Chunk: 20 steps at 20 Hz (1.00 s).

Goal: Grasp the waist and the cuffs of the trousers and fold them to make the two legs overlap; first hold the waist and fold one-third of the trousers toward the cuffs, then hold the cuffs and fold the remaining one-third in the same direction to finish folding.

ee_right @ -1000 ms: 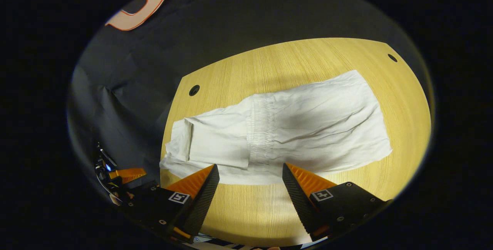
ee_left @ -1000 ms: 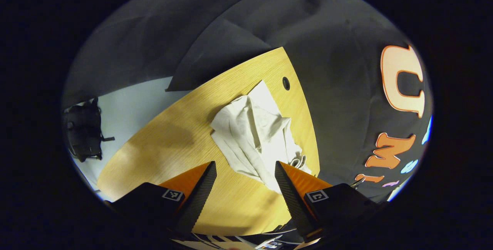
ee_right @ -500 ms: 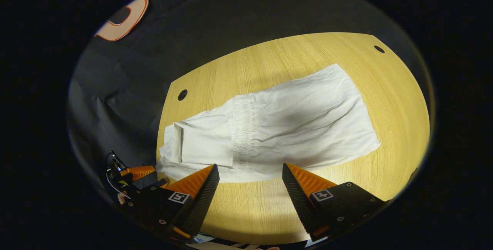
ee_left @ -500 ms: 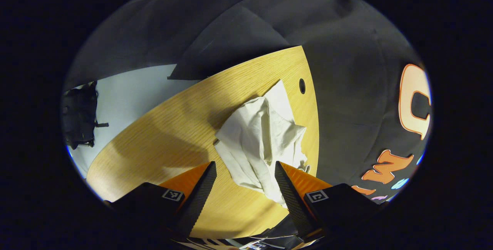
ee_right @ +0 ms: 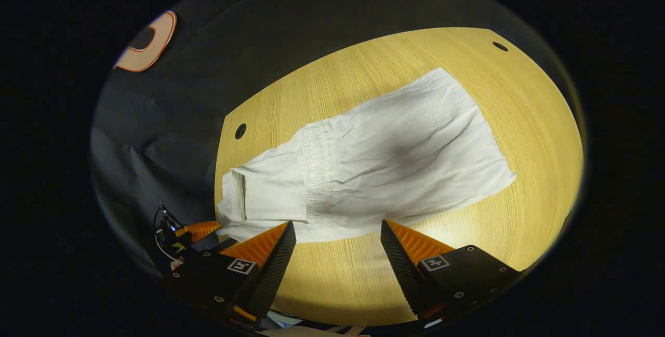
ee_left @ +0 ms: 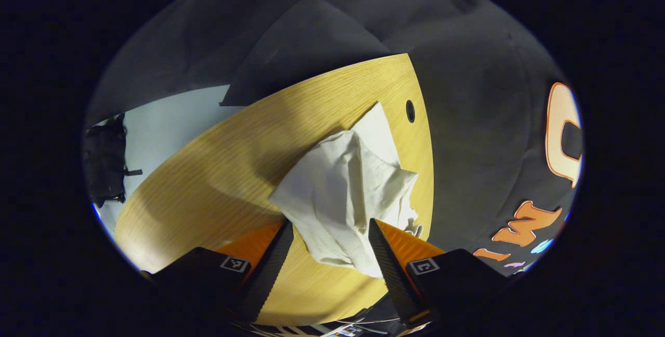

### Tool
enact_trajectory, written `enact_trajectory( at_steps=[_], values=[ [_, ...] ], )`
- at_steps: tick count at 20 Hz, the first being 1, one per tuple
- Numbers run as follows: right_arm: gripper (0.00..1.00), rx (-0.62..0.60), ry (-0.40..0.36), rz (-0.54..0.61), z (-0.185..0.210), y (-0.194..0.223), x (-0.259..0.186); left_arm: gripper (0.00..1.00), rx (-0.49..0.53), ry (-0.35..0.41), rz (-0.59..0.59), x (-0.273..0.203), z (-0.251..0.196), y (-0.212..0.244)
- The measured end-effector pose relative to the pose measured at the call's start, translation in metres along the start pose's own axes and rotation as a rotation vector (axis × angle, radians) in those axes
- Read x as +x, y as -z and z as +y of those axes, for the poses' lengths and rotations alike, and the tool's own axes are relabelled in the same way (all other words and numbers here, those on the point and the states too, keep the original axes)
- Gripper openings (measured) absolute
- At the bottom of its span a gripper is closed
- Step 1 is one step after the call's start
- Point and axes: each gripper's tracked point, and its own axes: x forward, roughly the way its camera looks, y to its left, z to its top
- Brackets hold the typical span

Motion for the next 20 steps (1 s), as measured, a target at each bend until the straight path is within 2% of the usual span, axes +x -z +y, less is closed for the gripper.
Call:
enact_trajectory(
  at_steps=[1, 2, 5, 6, 9, 14, 17, 20],
  values=[
    [0.99, 0.009, -0.002, 0.002, -0.002, 0.001, -0.001, 0.98, -0.007, -0.023, -0.003, 0.002, 0.004, -0.001],
    [0.99, 0.014, 0.001, 0.003, -0.005, 0.002, -0.001, 0.76, -0.026, -0.053, -0.004, 0.002, 0.008, -0.002],
    [0.99, 0.026, 0.015, 0.004, -0.017, 0.005, -0.005, 0.12, -0.072, 0.017, -0.008, 0.005, -0.011, -0.006],
    [0.99, 0.031, 0.018, 0.002, -0.021, 0.005, -0.005, 0.06, -0.078, 0.040, -0.018, 0.000, -0.010, -0.004],
    [0.99, 0.037, 0.019, -0.008, -0.030, 0.006, -0.010, 0.04, -0.073, 0.054, -0.053, 0.003, -0.017, -0.009],
    [0.99, 0.027, -0.022, -0.018, -0.030, 0.006, -0.020, 0.04, 0.140, 0.115, -0.131, -0.001, -0.022, -0.010],
    [0.99, -0.014, -0.009, -0.046, -0.043, 0.000, -0.026, 0.04, 0.187, 0.164, -0.163, -0.012, -0.044, -0.005],
    [0.99, -0.055, 0.008, -0.074, -0.063, -0.006, -0.035, 0.04, 0.263, 0.181, -0.208, -0.028, -0.075, 0.005]
  ],
)
